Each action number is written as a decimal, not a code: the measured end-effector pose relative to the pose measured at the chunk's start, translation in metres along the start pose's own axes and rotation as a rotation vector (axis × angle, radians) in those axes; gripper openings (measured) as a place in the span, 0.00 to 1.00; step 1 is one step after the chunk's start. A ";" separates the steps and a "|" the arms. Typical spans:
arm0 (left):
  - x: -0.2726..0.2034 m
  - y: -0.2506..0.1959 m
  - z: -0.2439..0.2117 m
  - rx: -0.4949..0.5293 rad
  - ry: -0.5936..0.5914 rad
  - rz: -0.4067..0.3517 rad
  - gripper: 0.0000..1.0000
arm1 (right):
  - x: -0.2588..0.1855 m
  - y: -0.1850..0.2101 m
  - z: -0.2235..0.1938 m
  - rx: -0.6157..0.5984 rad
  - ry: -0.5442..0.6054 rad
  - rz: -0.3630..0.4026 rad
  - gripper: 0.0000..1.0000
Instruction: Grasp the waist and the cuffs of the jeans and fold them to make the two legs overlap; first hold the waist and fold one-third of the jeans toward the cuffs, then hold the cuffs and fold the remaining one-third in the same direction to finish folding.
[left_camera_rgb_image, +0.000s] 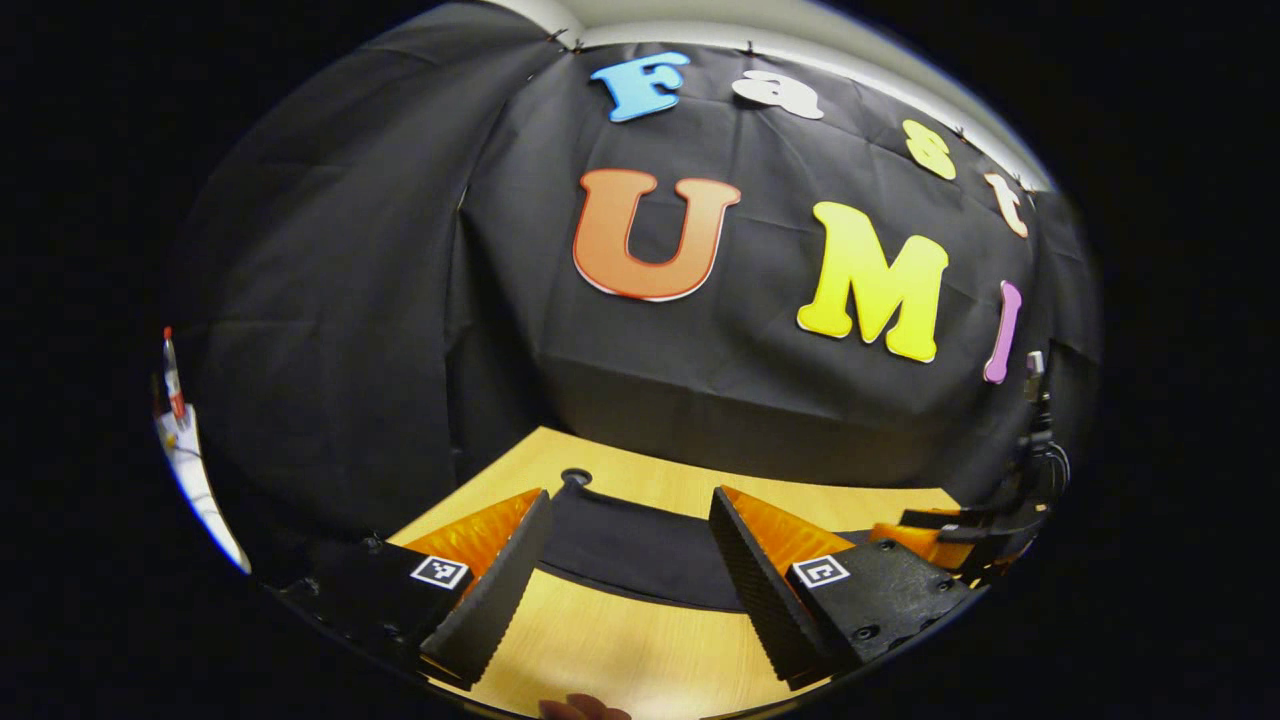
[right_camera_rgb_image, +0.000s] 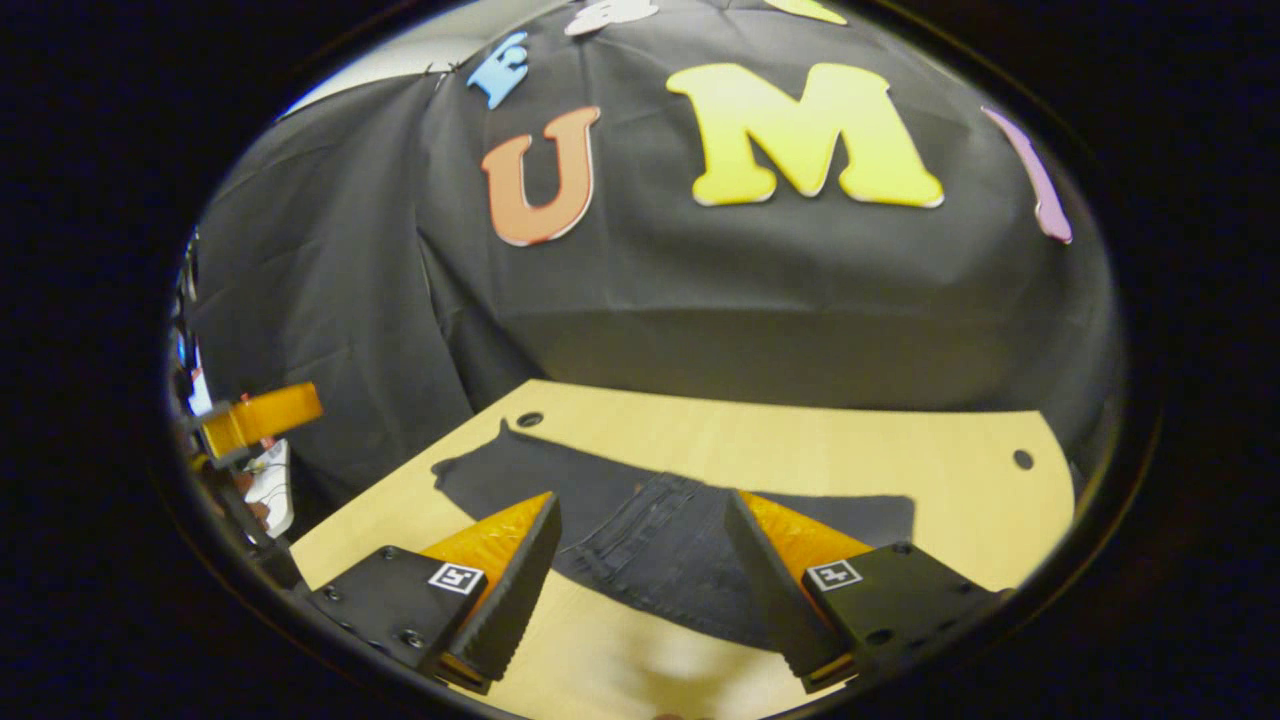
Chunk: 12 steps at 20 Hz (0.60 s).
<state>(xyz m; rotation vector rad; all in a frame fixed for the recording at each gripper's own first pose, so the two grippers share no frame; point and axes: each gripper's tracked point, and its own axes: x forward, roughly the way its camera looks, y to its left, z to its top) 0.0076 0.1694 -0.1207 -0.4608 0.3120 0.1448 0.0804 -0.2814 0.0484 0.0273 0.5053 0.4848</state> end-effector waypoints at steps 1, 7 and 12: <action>0.008 -0.001 -0.007 -0.081 0.019 -0.006 0.98 | -0.012 -0.010 0.011 0.001 -0.025 -0.014 1.00; 0.057 0.041 -0.065 -0.534 0.157 0.039 0.99 | -0.090 -0.078 0.058 0.002 -0.129 -0.126 0.97; 0.085 0.066 -0.106 -0.924 0.273 0.059 0.99 | -0.146 -0.129 0.072 0.015 -0.168 -0.250 0.97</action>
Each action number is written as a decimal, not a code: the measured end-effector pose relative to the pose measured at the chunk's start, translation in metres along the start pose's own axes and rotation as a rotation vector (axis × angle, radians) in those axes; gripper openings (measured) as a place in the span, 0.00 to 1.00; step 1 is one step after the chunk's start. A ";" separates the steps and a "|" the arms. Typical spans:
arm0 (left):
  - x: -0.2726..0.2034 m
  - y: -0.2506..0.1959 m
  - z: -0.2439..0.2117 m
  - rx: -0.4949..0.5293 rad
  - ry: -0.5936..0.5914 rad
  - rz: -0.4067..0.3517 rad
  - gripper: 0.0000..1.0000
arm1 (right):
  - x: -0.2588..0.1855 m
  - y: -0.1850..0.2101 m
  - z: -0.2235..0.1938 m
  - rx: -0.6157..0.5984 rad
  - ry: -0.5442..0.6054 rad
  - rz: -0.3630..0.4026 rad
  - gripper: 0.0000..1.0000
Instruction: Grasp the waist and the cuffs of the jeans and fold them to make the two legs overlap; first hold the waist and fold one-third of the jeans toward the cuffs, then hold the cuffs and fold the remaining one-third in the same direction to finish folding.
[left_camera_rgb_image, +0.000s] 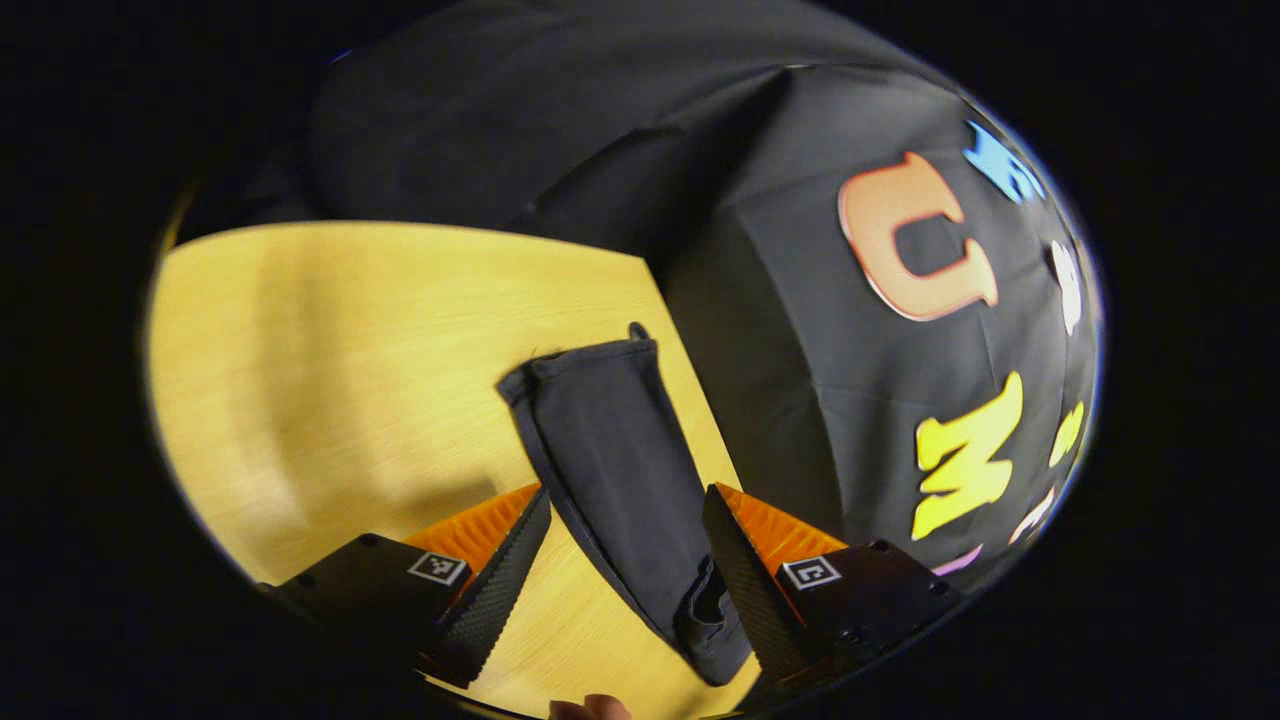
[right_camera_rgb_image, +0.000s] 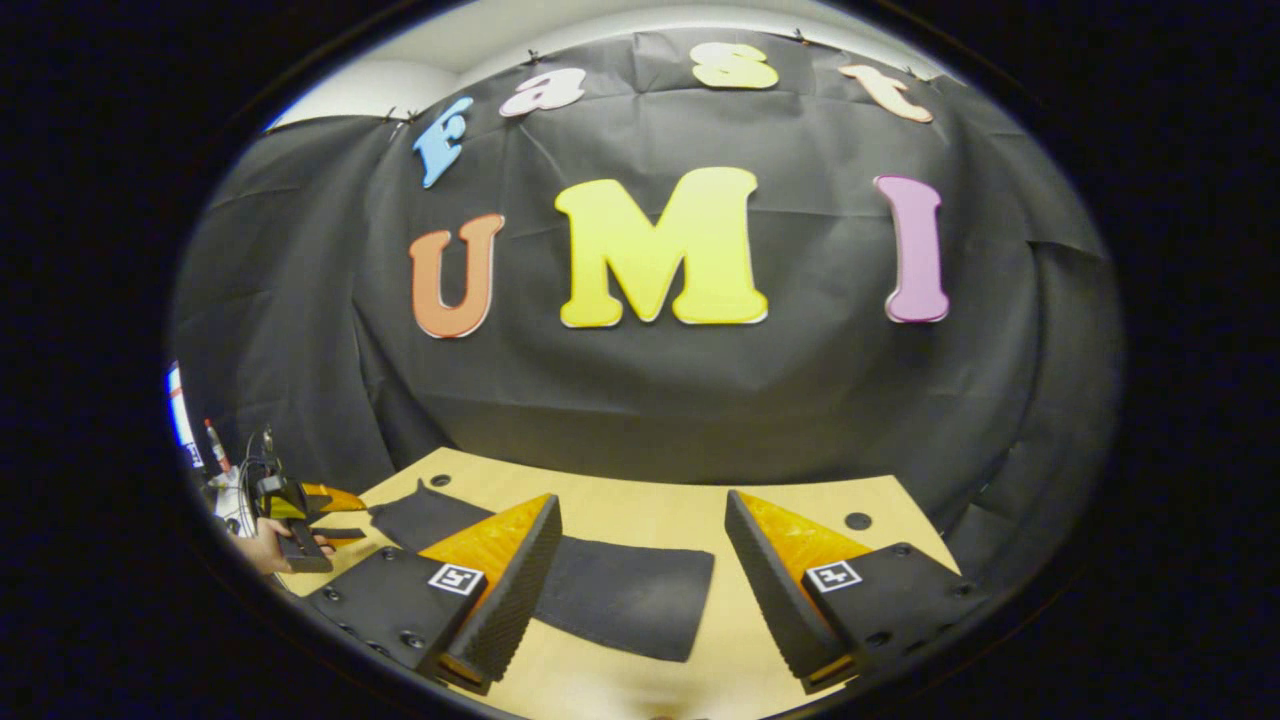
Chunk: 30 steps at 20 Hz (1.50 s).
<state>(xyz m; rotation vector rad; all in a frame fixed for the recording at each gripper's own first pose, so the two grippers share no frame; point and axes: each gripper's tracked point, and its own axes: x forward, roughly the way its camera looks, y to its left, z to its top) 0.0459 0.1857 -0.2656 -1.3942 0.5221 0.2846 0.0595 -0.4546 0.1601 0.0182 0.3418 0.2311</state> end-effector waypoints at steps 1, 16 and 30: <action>0.003 0.005 0.001 -0.041 0.002 0.007 0.99 | -0.005 -0.009 -0.001 0.001 0.004 -0.018 0.97; 0.050 -0.010 0.038 -0.303 -0.048 -0.060 0.98 | -0.037 -0.066 -0.013 0.043 0.063 -0.129 1.00; 0.062 0.006 0.030 -0.300 -0.041 0.041 0.04 | -0.046 -0.087 -0.011 0.046 0.083 -0.174 1.00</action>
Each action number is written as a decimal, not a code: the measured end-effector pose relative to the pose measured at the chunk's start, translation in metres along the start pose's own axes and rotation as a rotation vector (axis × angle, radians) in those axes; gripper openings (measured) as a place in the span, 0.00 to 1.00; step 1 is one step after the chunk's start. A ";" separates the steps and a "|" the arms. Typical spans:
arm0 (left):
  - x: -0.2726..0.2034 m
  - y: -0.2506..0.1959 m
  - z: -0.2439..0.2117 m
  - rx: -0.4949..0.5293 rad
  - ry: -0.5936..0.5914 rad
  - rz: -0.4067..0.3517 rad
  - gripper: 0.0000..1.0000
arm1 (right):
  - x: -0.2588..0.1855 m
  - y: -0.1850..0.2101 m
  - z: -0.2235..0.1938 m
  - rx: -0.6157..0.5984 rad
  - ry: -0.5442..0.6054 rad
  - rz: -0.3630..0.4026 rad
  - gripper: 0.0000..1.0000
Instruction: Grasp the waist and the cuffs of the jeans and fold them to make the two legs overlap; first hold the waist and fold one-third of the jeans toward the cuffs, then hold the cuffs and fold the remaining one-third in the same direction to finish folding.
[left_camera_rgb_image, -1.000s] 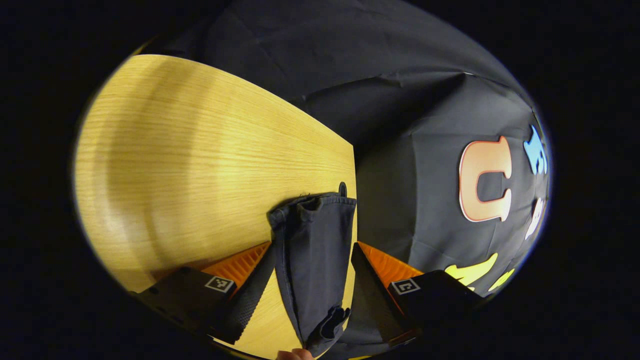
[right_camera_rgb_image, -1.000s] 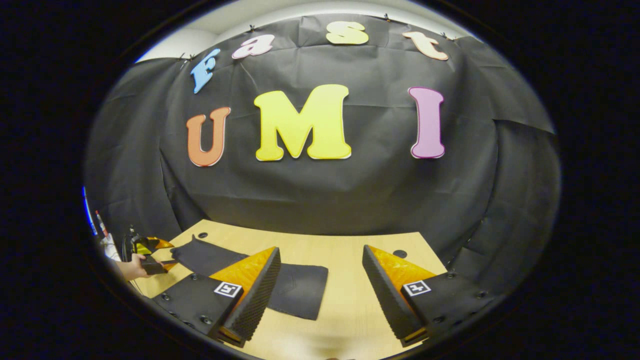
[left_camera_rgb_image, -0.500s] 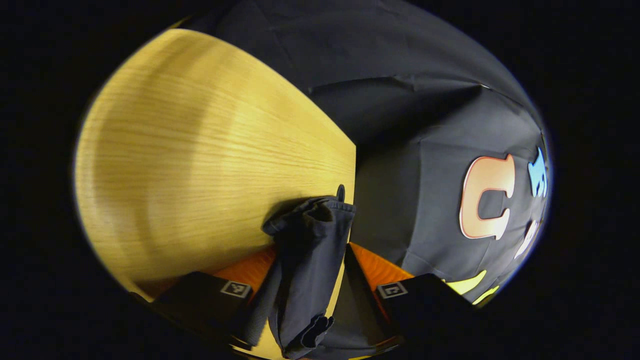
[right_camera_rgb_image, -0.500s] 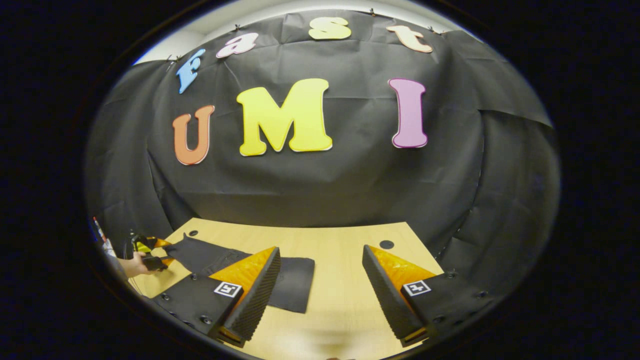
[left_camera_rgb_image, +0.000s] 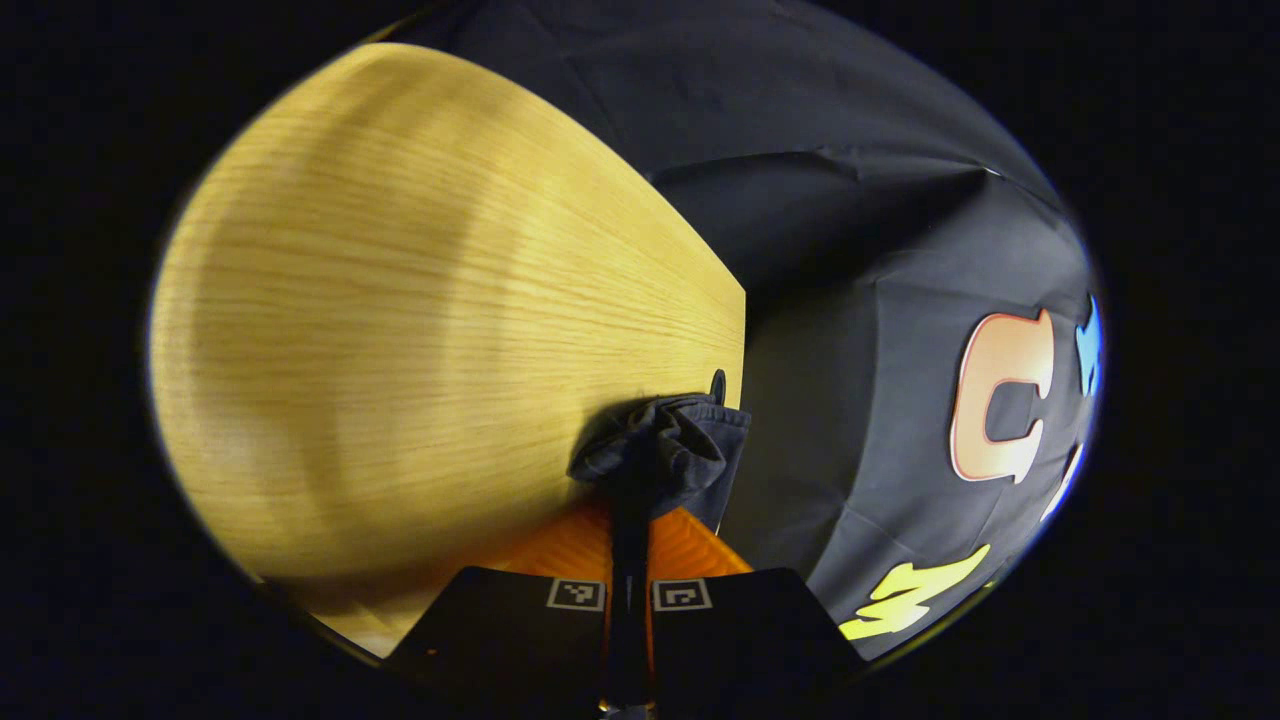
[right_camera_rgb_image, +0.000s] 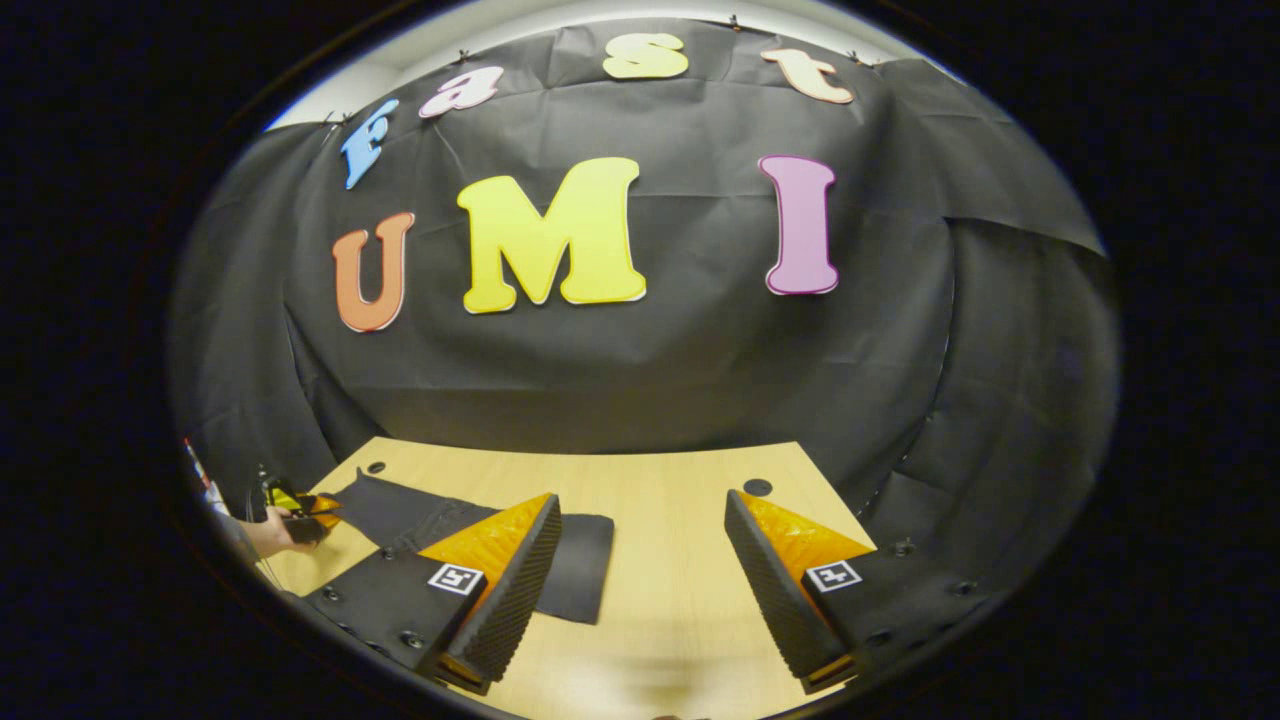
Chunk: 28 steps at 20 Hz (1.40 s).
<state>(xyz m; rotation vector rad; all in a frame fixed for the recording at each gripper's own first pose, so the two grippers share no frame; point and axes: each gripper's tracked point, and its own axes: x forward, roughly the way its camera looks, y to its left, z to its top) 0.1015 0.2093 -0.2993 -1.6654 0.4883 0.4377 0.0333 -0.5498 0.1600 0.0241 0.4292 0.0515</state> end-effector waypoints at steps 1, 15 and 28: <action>-0.003 -0.004 0.000 0.044 -0.011 0.007 0.04 | -0.001 0.000 0.002 -0.004 -0.003 0.000 1.00; -0.044 -0.187 -0.124 0.900 -0.021 -0.211 0.03 | -0.022 -0.012 0.004 0.062 -0.018 -0.050 1.00; -0.067 -0.183 -0.341 1.482 0.193 -0.431 0.03 | -0.033 -0.021 -0.003 0.118 -0.012 -0.100 1.00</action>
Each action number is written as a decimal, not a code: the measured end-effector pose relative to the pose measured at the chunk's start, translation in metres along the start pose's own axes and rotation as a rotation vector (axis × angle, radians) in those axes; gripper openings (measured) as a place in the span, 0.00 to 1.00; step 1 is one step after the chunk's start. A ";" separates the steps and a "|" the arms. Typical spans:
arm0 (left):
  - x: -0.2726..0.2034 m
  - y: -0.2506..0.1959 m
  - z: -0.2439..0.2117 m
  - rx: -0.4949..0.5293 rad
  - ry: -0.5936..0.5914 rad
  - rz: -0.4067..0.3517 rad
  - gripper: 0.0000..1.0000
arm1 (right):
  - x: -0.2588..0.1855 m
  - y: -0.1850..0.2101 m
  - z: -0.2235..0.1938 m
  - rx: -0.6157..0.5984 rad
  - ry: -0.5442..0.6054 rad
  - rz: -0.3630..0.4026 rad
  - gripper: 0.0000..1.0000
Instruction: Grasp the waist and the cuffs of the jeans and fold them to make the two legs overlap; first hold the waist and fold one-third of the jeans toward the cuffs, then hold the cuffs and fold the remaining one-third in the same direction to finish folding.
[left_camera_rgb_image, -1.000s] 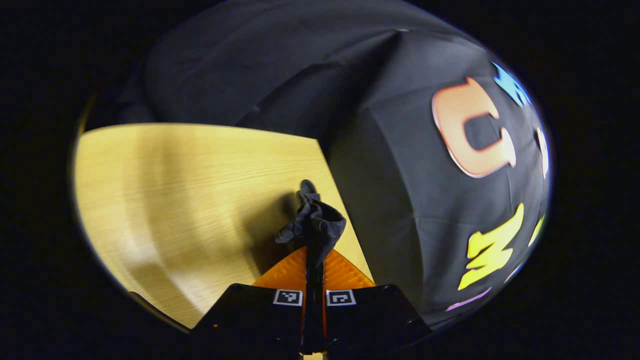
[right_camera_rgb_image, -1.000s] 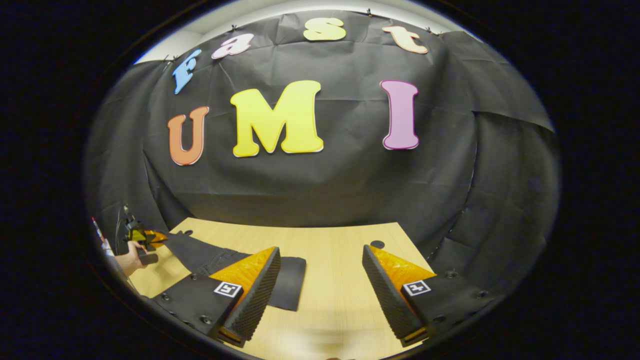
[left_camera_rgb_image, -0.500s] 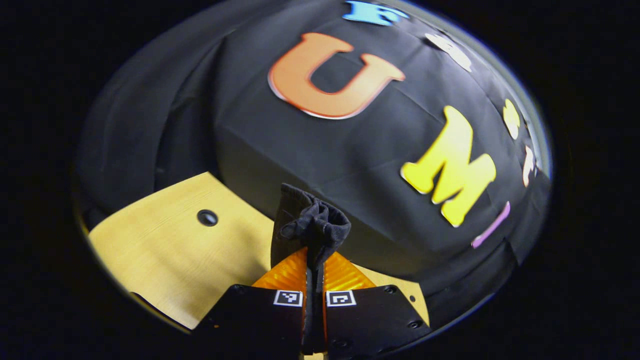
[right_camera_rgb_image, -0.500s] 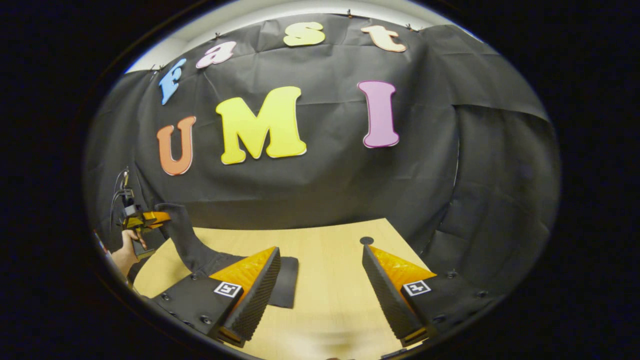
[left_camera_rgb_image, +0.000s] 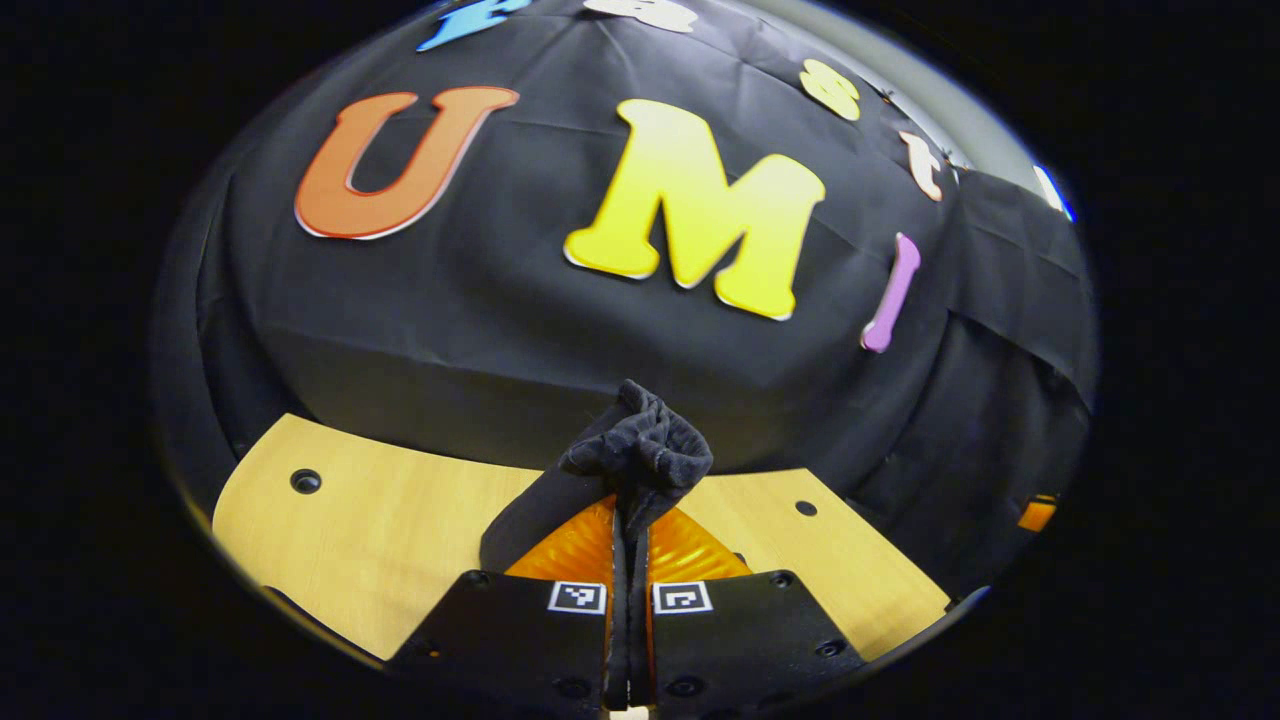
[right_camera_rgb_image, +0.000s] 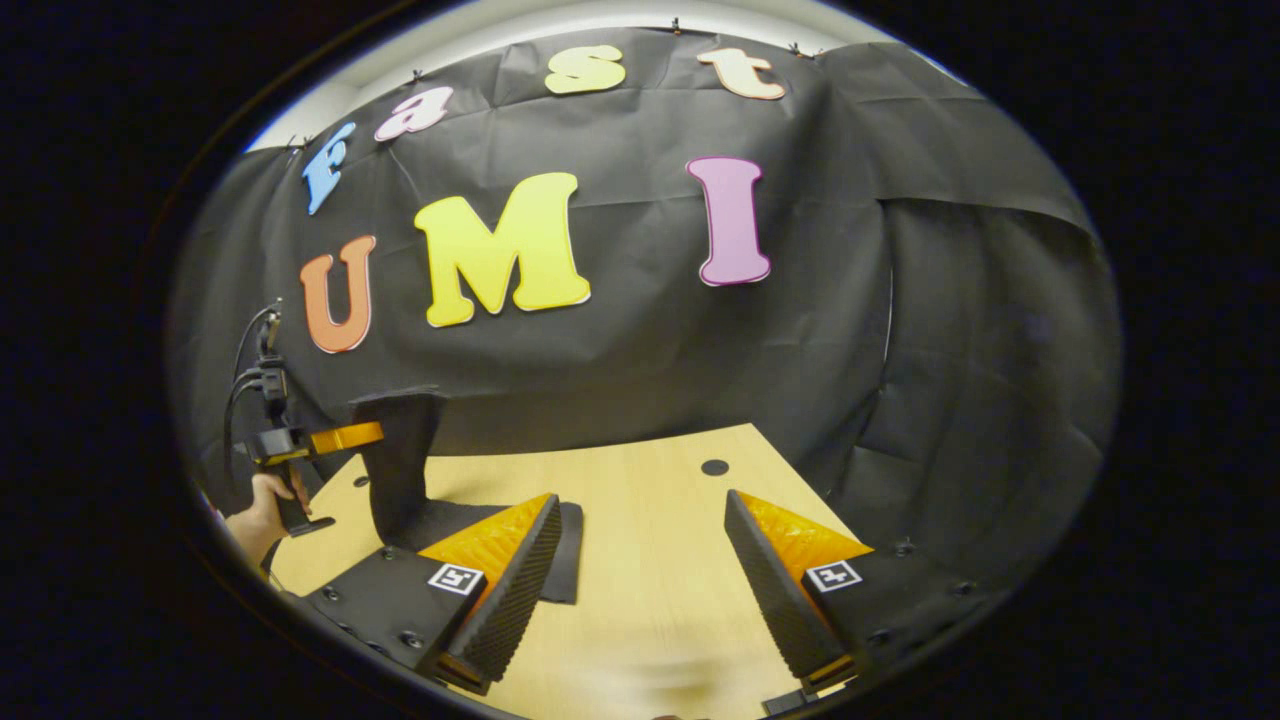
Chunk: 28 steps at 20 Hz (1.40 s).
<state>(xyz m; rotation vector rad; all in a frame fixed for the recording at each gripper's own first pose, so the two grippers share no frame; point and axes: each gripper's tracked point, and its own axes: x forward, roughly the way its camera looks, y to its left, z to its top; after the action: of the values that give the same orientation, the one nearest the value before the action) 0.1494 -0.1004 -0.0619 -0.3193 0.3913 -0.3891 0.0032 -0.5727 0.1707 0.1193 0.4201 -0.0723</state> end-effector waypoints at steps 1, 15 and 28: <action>0.008 -0.011 -0.010 0.039 0.018 -0.012 0.03 | -0.002 -0.003 -0.001 -0.001 -0.001 -0.005 1.00; 0.037 -0.056 -0.177 0.547 0.356 -0.100 0.03 | -0.021 -0.039 -0.026 0.045 0.026 -0.081 1.00; 0.040 -0.052 -0.208 0.765 0.369 -0.102 0.05 | -0.024 -0.043 -0.033 0.045 0.052 -0.084 0.98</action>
<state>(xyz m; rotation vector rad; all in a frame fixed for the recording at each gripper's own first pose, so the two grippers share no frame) 0.0792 -0.2093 -0.2373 0.4884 0.5548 -0.6684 -0.0361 -0.6098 0.1464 0.1484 0.4751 -0.1619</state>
